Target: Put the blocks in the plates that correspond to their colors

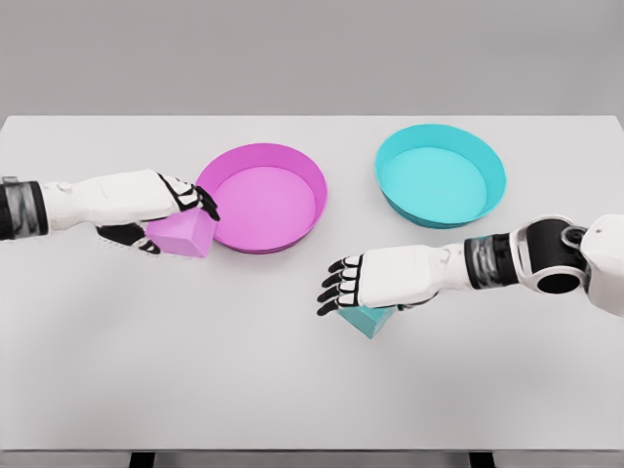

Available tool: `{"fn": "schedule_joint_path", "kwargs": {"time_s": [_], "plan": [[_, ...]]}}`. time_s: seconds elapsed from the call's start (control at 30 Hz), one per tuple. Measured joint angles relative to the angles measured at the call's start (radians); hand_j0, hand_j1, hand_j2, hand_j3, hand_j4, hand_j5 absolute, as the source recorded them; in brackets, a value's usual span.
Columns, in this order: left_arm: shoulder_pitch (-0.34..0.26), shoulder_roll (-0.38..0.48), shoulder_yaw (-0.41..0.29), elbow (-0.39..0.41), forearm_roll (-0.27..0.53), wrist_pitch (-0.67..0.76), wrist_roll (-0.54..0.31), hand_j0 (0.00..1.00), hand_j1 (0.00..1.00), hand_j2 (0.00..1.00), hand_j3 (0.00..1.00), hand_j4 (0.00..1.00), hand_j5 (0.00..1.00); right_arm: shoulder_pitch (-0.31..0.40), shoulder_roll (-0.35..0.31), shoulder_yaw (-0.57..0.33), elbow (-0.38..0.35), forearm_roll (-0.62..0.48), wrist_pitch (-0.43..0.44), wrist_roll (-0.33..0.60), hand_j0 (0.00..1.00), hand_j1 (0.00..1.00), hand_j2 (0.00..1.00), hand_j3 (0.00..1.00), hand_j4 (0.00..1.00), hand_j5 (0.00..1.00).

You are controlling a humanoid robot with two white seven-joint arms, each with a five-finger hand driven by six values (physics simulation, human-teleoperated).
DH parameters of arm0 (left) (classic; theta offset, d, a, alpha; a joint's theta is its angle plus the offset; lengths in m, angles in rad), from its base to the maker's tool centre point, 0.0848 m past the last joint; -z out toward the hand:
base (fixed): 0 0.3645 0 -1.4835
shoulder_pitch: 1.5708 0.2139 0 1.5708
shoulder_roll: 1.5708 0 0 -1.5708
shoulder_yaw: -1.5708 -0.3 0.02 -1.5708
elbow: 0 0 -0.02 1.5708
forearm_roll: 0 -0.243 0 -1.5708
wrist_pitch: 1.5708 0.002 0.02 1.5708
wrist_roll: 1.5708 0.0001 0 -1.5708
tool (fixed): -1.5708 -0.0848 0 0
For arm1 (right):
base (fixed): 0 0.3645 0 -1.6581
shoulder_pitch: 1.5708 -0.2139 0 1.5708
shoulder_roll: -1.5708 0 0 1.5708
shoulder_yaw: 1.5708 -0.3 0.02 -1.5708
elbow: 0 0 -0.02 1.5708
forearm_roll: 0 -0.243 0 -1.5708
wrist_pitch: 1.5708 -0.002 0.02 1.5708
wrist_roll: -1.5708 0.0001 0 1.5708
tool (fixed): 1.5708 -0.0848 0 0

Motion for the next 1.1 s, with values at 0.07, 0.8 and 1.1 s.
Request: {"fn": "schedule_joint_path", "kwargs": {"time_s": [0.07,0.8,1.1], "plan": [[-0.018,-0.02,0.001,0.01,-0.001,0.0,0.0,0.55,0.55,0.55,0.55,0.55,0.55,0.0,0.002,-0.002,0.001,-0.011,0.002,0.017,0.92,0.92,0.92,0.92,0.92,0.92],[-0.144,-0.322,0.002,0.318,-0.066,-0.003,-0.036,1.0,1.0,1.0,1.0,1.0,1.0,-0.017,0.0,-0.058,-0.015,-0.001,-0.002,0.04,0.62,0.62,0.62,0.62,0.62,0.62],[-0.173,-0.149,0.045,0.292,0.006,-0.003,-0.033,1.0,1.0,1.0,1.0,1.0,1.0,-0.02,-0.002,-0.114,-0.019,-0.026,-0.001,0.042,0.59,0.59,0.59,0.59,0.59,0.59]]}}
